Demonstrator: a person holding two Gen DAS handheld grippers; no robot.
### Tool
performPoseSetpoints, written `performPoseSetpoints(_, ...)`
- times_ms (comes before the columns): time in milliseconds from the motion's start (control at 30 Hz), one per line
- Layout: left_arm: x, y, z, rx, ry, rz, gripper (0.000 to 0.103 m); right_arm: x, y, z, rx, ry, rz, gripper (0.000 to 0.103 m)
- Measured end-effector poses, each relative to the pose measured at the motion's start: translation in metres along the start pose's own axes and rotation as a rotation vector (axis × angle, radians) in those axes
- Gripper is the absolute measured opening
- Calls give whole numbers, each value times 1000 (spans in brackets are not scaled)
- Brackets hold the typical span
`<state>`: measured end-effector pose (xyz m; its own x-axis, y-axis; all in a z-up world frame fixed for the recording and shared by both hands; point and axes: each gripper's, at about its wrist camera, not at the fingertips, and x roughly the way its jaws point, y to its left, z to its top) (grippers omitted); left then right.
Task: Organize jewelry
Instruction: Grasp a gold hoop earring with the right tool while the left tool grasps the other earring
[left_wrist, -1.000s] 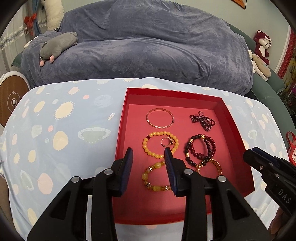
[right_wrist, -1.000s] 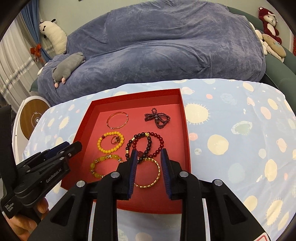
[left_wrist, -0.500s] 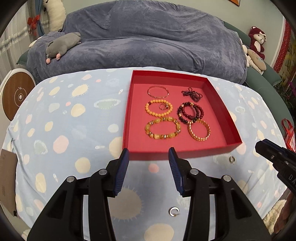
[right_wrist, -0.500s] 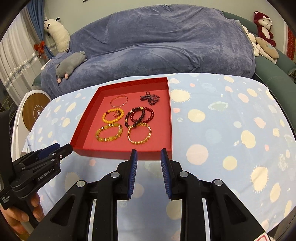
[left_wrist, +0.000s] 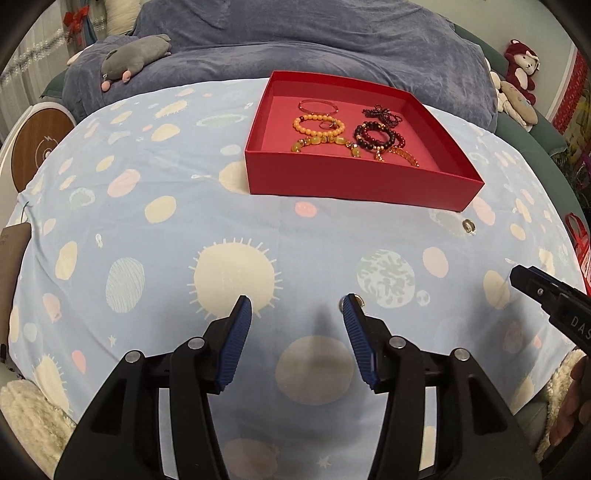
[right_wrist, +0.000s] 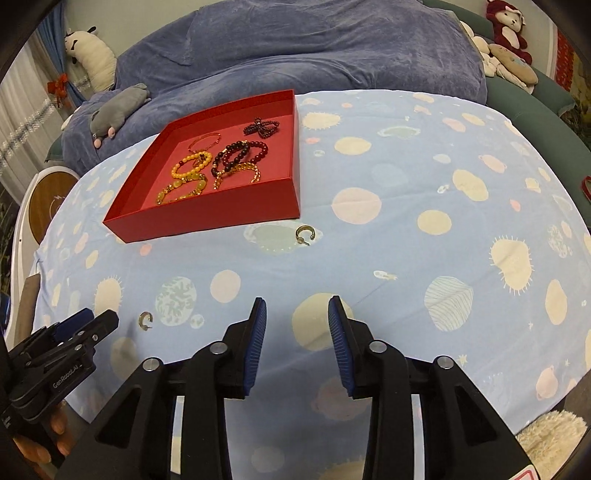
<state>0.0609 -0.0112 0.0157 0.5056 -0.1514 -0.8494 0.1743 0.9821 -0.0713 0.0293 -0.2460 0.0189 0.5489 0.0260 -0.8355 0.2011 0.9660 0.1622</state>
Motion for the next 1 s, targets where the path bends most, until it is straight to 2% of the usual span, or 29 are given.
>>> performPoseSetpoints(267,8,9,-1,-40,6,14,53,32,-2,25,19,-8,-4,38)
performPoseSetpoints(633,25,7,4,-38,24,37,53,64,6,46,-33,5,-33,38)
performPoseSetpoints(767,25,4,5,-35,18,41,58,74,5,50,-41,16,-46,37)
performPoseSetpoints(833,25,2,5,-29,18,39,59,77,6,51,-49,20,-50,31)
performPoseSetpoints(900,25,0,6,-23,19,39,59,77,8,50,-62,19,-63,17)
performPoseSetpoints(1000,25,-4,5,-17,21,32,59,74,9,44,-59,27,-53,16)
